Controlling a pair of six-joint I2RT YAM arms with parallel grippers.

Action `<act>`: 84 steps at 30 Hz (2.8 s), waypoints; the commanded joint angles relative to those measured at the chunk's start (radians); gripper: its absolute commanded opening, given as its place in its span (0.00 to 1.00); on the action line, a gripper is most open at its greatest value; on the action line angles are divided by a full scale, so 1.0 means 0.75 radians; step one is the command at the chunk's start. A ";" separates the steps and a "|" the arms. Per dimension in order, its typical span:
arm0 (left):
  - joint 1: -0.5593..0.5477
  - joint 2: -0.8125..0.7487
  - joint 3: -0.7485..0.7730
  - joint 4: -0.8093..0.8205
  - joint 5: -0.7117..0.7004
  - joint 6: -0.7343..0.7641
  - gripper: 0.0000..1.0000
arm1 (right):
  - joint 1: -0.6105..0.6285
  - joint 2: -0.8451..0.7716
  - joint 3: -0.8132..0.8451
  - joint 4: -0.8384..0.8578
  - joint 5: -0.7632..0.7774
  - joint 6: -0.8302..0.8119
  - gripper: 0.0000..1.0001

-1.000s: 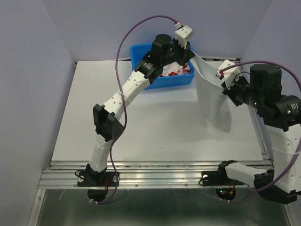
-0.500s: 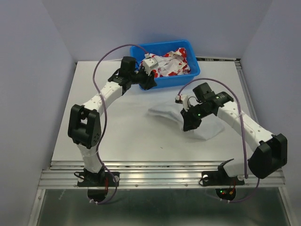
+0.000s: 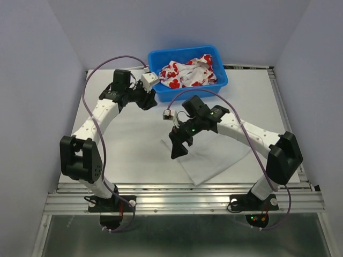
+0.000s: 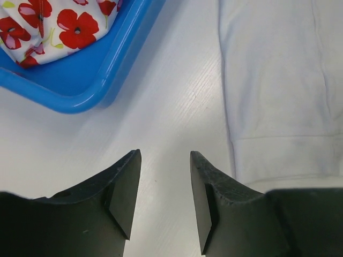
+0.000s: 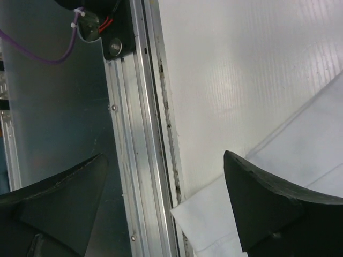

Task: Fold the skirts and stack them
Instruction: Flatten the skirt out, then fold the skirt

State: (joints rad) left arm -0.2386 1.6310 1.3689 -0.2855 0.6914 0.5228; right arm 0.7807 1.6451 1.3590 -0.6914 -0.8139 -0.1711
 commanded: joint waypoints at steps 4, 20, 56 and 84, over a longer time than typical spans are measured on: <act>-0.003 -0.180 -0.238 -0.128 -0.020 0.057 0.51 | -0.291 -0.248 -0.118 -0.025 0.252 -0.121 0.84; -0.392 0.128 -0.341 0.006 -0.312 -0.065 0.39 | -0.838 -0.103 -0.534 -0.128 0.840 -0.842 0.64; -0.569 -0.506 -0.761 -0.096 -0.433 0.360 0.57 | -0.442 -0.731 -0.977 -0.050 0.942 -0.946 0.61; -0.882 -0.342 -0.964 0.094 -0.607 0.401 0.49 | -0.442 -0.807 -1.117 0.092 1.003 -0.991 0.12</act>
State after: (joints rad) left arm -0.8917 1.3617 0.6731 -0.2646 0.2703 0.8104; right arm 0.4522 1.0653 0.5087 -0.6174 -0.0574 -0.9134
